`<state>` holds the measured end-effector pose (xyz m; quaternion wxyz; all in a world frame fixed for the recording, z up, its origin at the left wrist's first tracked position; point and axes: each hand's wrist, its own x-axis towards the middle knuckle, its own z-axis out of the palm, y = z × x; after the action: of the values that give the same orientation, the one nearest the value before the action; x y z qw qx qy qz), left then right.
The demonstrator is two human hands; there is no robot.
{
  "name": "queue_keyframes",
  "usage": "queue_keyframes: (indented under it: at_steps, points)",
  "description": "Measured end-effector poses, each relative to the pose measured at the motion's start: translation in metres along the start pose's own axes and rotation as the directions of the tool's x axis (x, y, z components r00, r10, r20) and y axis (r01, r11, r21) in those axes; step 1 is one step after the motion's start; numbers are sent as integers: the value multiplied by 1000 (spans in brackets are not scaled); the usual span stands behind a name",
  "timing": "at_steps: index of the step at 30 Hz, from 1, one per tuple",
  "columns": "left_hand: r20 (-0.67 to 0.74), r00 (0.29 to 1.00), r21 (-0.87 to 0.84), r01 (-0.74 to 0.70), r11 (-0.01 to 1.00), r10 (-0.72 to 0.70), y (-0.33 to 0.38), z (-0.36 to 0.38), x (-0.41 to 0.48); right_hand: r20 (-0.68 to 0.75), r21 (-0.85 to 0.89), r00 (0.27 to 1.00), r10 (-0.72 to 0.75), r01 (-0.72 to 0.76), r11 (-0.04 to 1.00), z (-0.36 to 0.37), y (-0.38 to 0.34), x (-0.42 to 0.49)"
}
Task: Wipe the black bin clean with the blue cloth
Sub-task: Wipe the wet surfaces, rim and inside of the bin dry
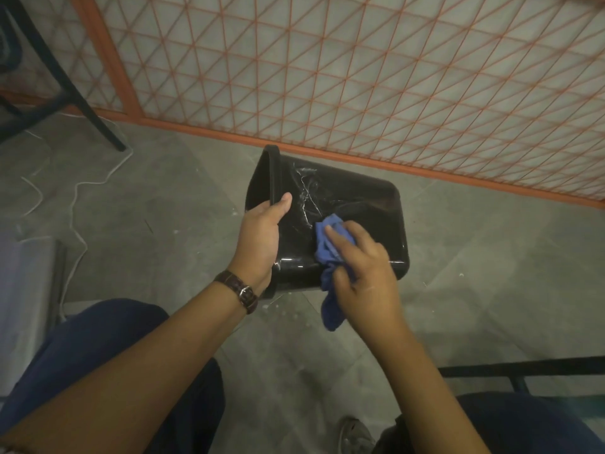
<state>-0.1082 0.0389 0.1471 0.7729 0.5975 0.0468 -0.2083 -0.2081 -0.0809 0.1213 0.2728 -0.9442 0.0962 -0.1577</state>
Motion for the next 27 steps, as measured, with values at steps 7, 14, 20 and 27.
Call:
queue_keyframes:
  at_steps: [7, 14, 20, 27]
  points:
    - [-21, 1000, -32, 6, 999, -7, 3, -1, 1, -117, 219, 974, 193, -164, 962, -10, 10, 8]
    - [-59, 998, -92, 11, 996, -16, 1, 3, -2, 74, 85, 996, -47, 40, 996, 6, -16, -4]
    - [-31, 998, -71, 56, 996, -58, -8, -2, 9, -50, -37, 997, 65, -66, 997, -4, -8, 2]
    - [-58, 997, -29, 44, 999, -46, -2, -1, 9, 119, 55, 984, -131, 125, 991, 8, -19, -8]
